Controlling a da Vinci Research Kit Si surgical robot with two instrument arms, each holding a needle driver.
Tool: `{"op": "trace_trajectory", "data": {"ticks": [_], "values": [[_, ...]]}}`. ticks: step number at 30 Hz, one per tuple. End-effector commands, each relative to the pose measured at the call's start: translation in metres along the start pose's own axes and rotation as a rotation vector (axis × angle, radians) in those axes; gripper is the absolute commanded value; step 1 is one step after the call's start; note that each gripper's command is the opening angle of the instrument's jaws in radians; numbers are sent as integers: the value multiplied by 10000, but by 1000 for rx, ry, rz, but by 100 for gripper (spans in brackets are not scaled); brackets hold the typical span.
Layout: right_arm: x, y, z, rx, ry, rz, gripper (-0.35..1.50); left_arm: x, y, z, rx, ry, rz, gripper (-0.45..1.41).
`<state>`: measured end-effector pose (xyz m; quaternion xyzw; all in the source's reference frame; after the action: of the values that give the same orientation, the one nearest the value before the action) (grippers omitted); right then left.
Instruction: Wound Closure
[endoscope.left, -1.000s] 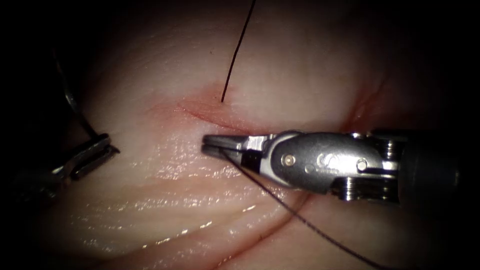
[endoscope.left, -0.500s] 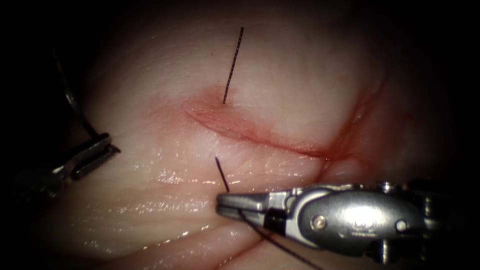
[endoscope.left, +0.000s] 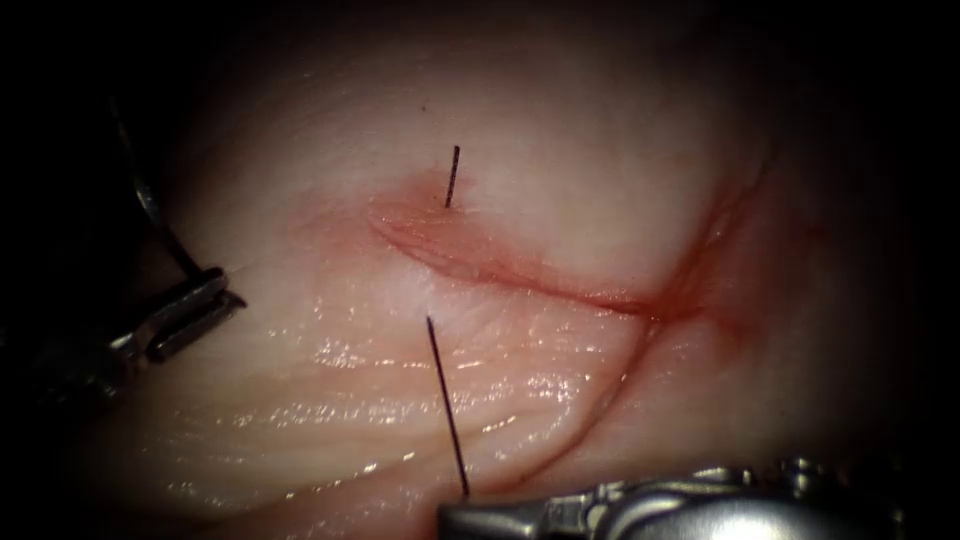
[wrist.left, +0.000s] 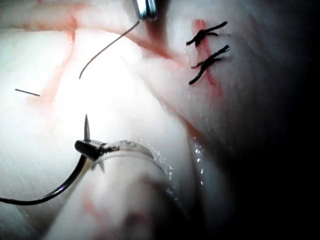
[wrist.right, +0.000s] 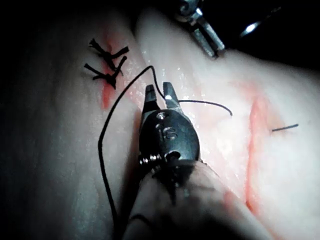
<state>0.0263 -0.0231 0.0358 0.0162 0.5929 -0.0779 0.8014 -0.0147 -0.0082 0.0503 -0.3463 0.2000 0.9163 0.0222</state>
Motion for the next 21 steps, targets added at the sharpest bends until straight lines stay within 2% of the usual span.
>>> {"op": "trace_trajectory", "data": {"ticks": [1, 5, 11, 14, 18, 19, 21], "values": [[-6, 10, 9, -36, -34, 9, 137, 1, 3, 7, 0, 0, 0, -45], [-21, 27, -2, -115, -146, -69, 147, 1, 3, 7, 0, 1, 0, -45], [-39, 55, -25, -164, -334, -217, 147, 0, 3, 6, 0, 1, 0, -45], [-46, 71, -34, -193, -467, -297, 142, 0, 3, 7, 0, 1, 0, -45], [-50, 89, -37, -261, -521, -319, 138, 0, 3, 6, 0, 1, 0, -45], [-50, 94, -38, -281, -500, -302, 131, 0, 3, 6, 0, 1, 1, -45], [-51, 103, -38, -326, -394, -132, 126, 0, 3, 6, 0, 1, 1, -45]]}}
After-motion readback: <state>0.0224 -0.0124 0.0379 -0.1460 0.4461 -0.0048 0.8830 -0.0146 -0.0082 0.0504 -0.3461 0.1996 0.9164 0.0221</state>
